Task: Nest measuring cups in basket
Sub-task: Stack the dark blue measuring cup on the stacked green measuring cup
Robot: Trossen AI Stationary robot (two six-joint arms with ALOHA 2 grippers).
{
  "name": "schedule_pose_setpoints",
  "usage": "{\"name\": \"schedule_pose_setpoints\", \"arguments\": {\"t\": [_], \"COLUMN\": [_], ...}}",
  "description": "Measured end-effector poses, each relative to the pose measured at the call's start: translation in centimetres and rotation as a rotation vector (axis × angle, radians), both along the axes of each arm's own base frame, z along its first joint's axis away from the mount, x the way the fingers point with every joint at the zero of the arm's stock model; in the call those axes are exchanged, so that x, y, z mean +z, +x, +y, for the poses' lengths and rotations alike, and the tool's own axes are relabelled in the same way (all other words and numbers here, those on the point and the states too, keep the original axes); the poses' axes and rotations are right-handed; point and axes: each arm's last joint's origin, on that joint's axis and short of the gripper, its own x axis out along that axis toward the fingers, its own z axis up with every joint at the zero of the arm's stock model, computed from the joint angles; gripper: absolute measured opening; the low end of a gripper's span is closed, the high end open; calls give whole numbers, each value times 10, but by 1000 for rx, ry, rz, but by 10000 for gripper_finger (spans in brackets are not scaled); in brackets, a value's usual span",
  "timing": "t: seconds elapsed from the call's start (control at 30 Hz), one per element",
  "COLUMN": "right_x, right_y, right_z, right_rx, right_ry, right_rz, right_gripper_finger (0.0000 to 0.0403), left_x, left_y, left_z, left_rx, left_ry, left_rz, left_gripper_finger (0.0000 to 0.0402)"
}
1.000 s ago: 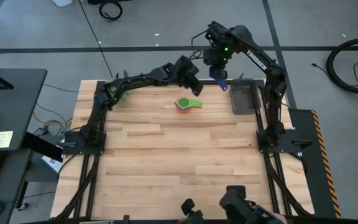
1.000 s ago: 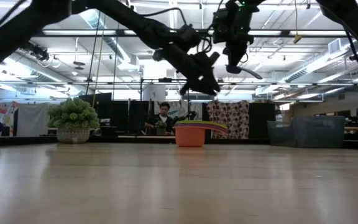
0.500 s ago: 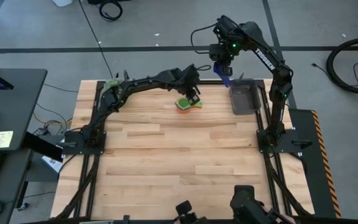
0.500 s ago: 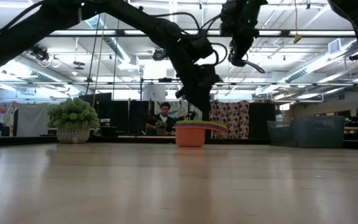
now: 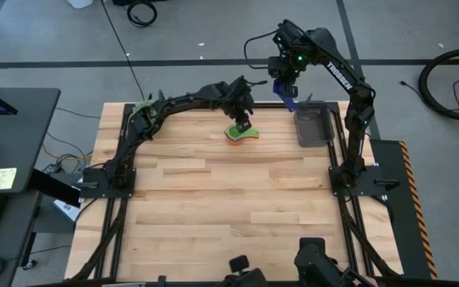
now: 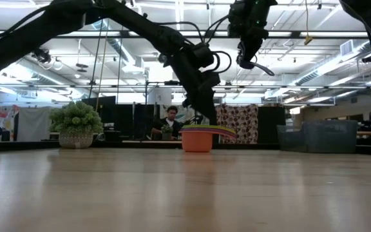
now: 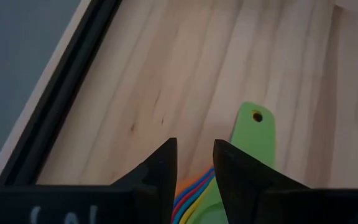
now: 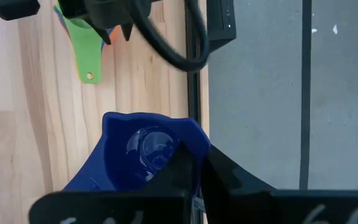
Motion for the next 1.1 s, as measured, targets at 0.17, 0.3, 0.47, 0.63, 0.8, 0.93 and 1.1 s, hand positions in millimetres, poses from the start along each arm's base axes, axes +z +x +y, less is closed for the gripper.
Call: {"name": "schedule_pose_setpoints", "arguments": {"t": [0.17,0.3,0.47,0.63,0.8,0.93,1.1], "right_x": [0,0,0,-1,-1,-1,0], "right_y": [0,0,0,0,0,0,1], "right_z": [0,0,0,0,0,0,1], "right_rx": [0,0,-6,-6,-6,-6,28], "right_ry": [0,1,3,4,4,4,41], "right_rz": [0,1,-1,-1,-1,-1,-40], "right_gripper_finger": [16,16,16,16,16,16,16], "left_x": [0,0,-15,-25,-25,-25,-6], "left_y": [3,5,6,7,7,6,1], "left_z": [-6,-9,-8,-6,-6,-6,-1], "left_rx": [-40,-68,-84,-90,-100,-102,-52], "left_ry": [21,35,34,87,81,91,135], "left_rz": [2,5,51,96,99,111,140], "left_gripper_finger": [109,109,109,109,109,109,109]}}
